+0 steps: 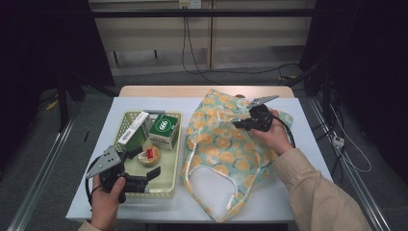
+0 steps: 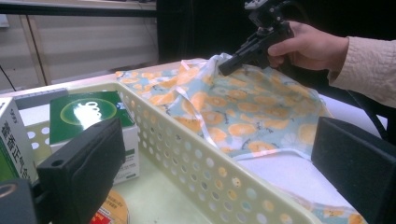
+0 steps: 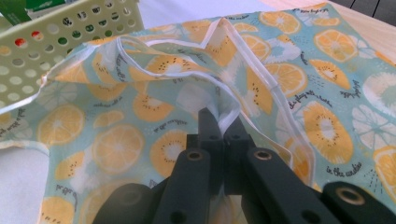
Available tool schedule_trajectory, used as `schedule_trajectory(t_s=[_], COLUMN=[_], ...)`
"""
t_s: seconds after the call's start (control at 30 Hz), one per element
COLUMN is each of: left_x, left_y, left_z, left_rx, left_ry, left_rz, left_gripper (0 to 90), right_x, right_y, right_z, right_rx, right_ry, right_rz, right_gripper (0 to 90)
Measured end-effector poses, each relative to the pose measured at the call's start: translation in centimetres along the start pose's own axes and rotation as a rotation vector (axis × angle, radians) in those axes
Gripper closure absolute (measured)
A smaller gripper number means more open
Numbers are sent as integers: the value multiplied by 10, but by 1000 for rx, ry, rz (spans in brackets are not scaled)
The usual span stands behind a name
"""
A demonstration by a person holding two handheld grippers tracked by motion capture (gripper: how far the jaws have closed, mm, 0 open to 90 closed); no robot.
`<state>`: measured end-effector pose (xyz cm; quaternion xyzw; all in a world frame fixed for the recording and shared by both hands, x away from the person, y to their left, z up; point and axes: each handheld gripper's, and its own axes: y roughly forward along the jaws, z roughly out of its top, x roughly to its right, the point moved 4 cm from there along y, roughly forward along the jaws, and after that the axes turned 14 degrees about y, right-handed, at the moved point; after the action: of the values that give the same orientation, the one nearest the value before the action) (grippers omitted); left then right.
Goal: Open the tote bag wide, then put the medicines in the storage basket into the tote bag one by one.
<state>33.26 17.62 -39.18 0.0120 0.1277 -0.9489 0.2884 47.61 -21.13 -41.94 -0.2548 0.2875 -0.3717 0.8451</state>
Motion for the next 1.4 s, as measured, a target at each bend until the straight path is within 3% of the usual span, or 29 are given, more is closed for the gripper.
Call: schedule_trajectory(t_s=[0.43,0.6,0.87,1.13,1.4], left_x=[-6,-7,-14,-27,-42], left_y=[3,5,6,18,35], left_z=[9,20,34,40,33], left_rx=[-17,-18,-19,-33,-99], left_ry=[-9,-1,14,17,15], left_rz=[-12,-28,-18,-16,-11], left_gripper=[28,28,28,28,29], right_x=[-2,-3,-3,-4,-6], right_y=[-7,-11,-17,-22,-27], right_z=[8,11,15,22,31], right_rx=[18,33,40,53,60], right_ry=[-7,-3,-2,-1,-7], right_rz=[-3,5,10,18,16], right_gripper=[898,898,897,897,897])
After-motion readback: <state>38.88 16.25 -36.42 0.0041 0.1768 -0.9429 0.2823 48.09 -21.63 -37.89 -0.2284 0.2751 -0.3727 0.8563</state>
